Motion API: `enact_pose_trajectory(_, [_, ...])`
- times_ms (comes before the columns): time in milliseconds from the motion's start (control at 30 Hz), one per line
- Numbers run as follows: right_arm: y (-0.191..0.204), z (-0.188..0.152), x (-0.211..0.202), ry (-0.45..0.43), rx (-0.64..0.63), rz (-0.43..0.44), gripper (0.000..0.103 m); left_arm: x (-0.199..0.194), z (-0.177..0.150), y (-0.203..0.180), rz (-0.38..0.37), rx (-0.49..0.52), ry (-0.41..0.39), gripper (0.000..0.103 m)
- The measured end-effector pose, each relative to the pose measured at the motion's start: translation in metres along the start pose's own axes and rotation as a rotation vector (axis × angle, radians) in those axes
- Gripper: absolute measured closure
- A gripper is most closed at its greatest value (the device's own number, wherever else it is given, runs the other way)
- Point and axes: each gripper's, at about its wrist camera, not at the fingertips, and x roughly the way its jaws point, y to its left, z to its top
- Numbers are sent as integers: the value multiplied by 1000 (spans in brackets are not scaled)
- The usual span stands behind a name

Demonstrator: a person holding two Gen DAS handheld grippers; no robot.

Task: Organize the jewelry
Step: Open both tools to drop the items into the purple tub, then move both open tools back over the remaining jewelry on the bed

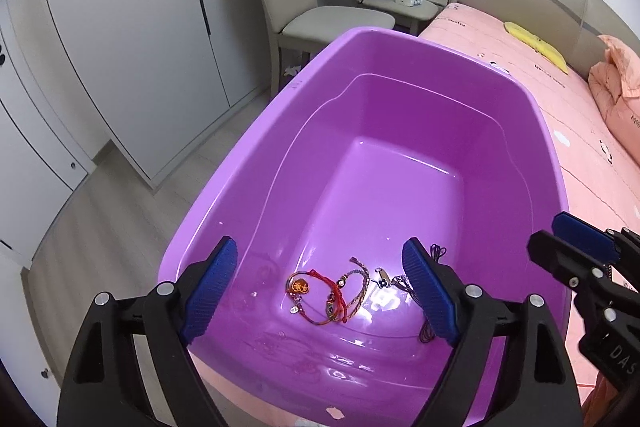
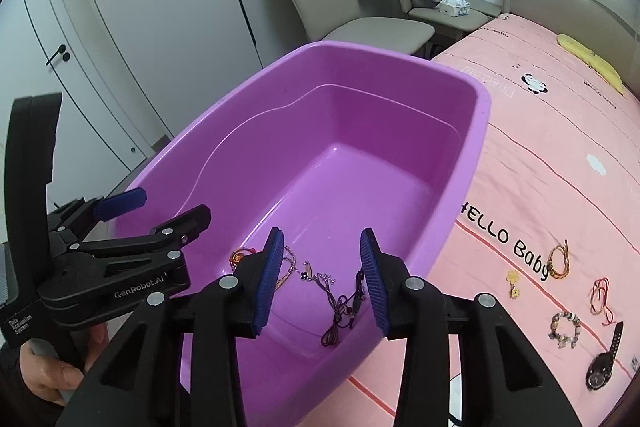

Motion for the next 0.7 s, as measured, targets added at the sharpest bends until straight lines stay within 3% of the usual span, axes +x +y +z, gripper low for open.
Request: enact_pose_trajectory(700, [-24, -40, -51, -54, 46, -55, 57, -43, -25, -36, -42, 70, -13, 19])
